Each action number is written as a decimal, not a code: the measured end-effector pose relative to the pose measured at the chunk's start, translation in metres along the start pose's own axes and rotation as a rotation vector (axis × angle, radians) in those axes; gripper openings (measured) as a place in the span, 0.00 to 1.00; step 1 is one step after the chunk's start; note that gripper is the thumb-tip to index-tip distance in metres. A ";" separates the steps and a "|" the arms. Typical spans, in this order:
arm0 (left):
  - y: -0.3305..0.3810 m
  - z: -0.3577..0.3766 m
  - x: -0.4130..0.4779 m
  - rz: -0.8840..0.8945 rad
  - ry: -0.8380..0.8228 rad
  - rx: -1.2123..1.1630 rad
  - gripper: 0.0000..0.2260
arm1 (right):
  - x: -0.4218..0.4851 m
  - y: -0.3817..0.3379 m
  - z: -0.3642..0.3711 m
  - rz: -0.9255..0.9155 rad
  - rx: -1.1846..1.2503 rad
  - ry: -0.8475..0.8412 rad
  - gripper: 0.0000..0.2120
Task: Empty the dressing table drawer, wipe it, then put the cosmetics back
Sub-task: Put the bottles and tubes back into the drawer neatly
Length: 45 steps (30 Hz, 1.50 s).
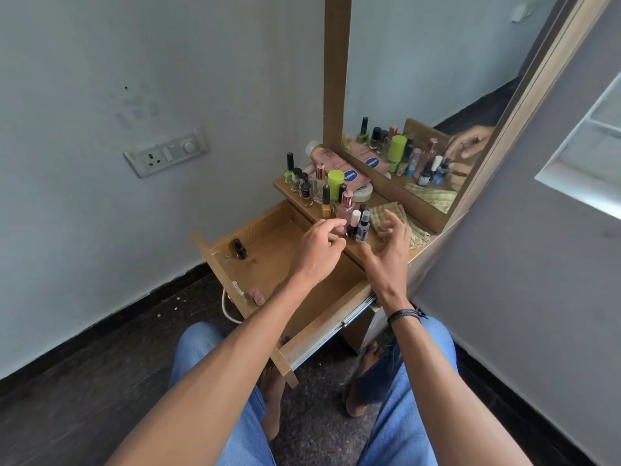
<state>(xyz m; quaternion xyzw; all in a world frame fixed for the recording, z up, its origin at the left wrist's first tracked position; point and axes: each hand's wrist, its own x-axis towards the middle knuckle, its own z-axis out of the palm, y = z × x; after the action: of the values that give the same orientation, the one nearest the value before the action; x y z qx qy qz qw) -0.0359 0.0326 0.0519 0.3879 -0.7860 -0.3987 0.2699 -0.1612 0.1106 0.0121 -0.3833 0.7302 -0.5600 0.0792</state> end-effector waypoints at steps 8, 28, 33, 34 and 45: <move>-0.002 0.007 0.004 -0.055 -0.057 0.046 0.18 | 0.010 0.008 0.015 0.023 -0.099 -0.092 0.31; -0.009 0.017 0.008 -0.170 -0.112 0.033 0.21 | 0.015 0.010 0.022 0.053 -0.207 -0.035 0.15; -0.012 0.019 0.009 -0.180 -0.116 0.009 0.22 | 0.015 0.010 0.021 0.059 -0.192 -0.021 0.13; -0.013 0.019 0.009 -0.181 -0.118 0.008 0.23 | 0.014 0.010 0.020 0.060 -0.186 -0.019 0.12; -0.021 0.021 0.010 -0.189 -0.110 -0.032 0.22 | 0.008 0.008 0.017 0.049 -0.144 0.000 0.14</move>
<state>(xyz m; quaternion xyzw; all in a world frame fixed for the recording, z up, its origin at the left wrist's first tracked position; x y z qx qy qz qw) -0.0486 0.0257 0.0240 0.4334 -0.7531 -0.4554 0.1937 -0.1617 0.0929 0.0011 -0.3698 0.7779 -0.5038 0.0651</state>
